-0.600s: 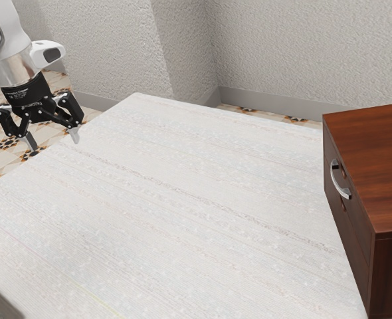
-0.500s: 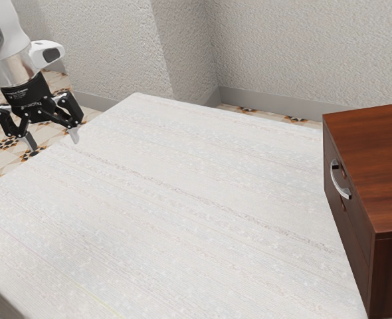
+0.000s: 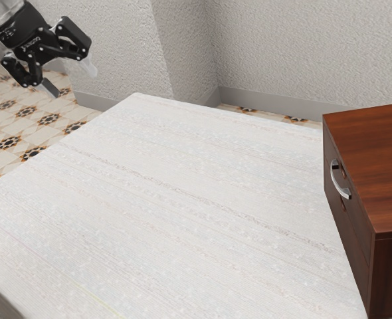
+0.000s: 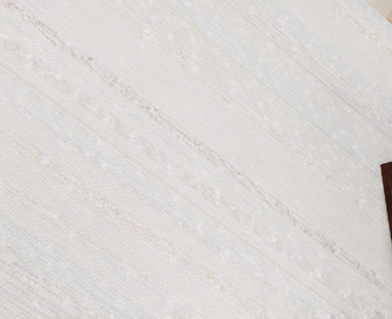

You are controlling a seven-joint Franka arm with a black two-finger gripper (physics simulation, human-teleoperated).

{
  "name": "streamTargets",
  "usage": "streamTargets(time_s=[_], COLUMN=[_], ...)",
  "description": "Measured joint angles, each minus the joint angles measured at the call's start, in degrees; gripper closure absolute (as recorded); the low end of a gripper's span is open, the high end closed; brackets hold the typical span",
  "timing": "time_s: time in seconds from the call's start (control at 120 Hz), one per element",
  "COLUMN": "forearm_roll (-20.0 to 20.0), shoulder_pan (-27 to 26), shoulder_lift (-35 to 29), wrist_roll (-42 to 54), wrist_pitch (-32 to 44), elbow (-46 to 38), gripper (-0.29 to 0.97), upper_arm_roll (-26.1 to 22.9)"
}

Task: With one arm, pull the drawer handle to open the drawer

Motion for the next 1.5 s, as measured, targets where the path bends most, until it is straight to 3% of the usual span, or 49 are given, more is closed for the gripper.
streamTargets(time_s=[0.117, 0.233, 0.442, 0.717, 0.942, 1.258, 1.5], forearm_roll=[-3.72, -6.7, -17.97, -27.7, -28.55, -23.26, -22.42], shoulder_pan=[-3.69, -7.57, -0.22, -1.34, -1.29, -1.75, -4.23], shoulder_lift=[4.43, 6.38, 9.24, 12.01, 14.66, 17.31, 17.63], wrist_roll=[0.08, 0.04, -0.64, -0.46, -0.29, -2.14, -4.58], wrist_pitch=[3.61, 6.47, 8.69, 13.84, 21.36, 25.08, 28.4], elbow=[0.11, -0.29, -4.67, -9.77, -10.61, -8.18, -8.42], gripper=[0.0, 0.0, 0.0, 0.07, 0.15, 0.34, 0.4], upper_arm_roll=[-4.89, -6.7, -6.97, -9.81, -10.51, -12.51, -14.77])
